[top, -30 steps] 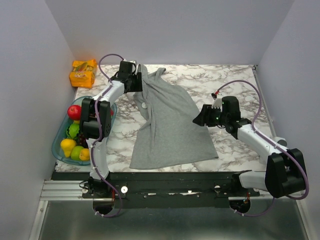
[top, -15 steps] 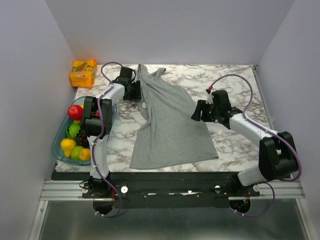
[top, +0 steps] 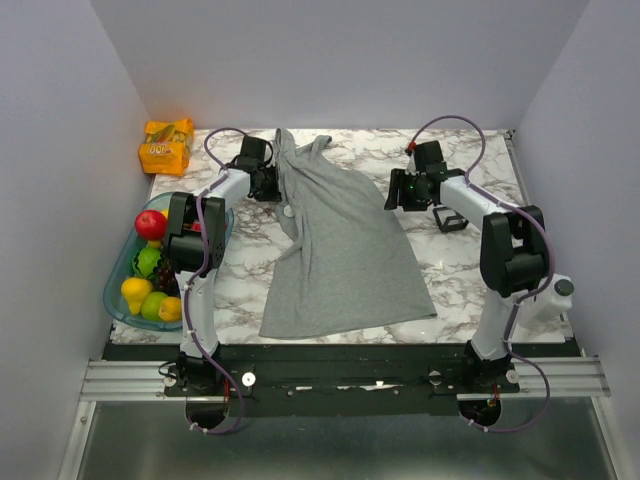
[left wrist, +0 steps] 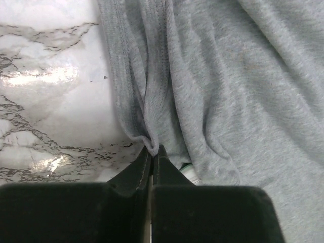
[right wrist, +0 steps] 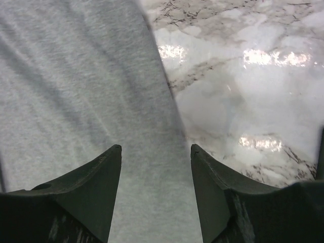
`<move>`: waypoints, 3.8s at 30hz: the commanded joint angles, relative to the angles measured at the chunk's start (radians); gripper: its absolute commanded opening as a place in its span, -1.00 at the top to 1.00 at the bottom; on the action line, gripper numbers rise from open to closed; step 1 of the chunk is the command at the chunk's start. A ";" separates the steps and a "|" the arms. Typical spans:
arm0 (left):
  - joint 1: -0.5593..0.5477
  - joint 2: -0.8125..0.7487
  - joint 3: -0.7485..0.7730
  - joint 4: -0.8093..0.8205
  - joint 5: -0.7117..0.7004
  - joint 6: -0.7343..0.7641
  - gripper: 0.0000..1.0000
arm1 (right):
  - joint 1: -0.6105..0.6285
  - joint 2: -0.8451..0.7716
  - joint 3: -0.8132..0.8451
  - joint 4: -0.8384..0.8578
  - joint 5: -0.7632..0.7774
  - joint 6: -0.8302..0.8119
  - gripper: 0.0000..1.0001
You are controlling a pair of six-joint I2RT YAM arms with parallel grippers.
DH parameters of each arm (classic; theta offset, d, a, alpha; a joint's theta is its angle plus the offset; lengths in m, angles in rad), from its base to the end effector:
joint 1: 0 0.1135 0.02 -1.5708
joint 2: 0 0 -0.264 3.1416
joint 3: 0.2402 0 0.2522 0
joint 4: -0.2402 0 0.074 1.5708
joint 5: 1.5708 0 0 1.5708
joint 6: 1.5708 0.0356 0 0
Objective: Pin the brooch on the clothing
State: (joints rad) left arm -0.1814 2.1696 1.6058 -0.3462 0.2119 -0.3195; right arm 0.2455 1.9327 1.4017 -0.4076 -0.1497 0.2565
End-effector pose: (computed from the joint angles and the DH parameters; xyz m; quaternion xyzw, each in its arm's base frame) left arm 0.4656 -0.0930 0.1655 -0.0307 0.9407 -0.1769 0.2877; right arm 0.4057 0.1071 0.2000 -0.0180 0.9479 0.1458 0.2826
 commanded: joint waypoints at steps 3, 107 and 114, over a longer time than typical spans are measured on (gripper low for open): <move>0.011 -0.004 0.002 -0.025 0.014 0.022 1.00 | 0.001 0.117 0.120 -0.172 0.024 -0.046 -0.26; 0.023 -0.623 -0.311 -0.020 -0.089 0.115 -0.97 | 0.753 -0.304 -0.121 -0.047 0.193 0.223 -0.30; 0.117 -0.847 -0.479 -0.016 -0.267 0.184 -0.98 | 0.980 -0.036 0.075 -0.025 0.202 0.311 -0.25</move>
State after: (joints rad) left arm -0.1261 1.4391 1.2114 -0.3908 0.0780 -0.1734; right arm 1.1767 1.7599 1.3865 -0.4702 0.0437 0.4759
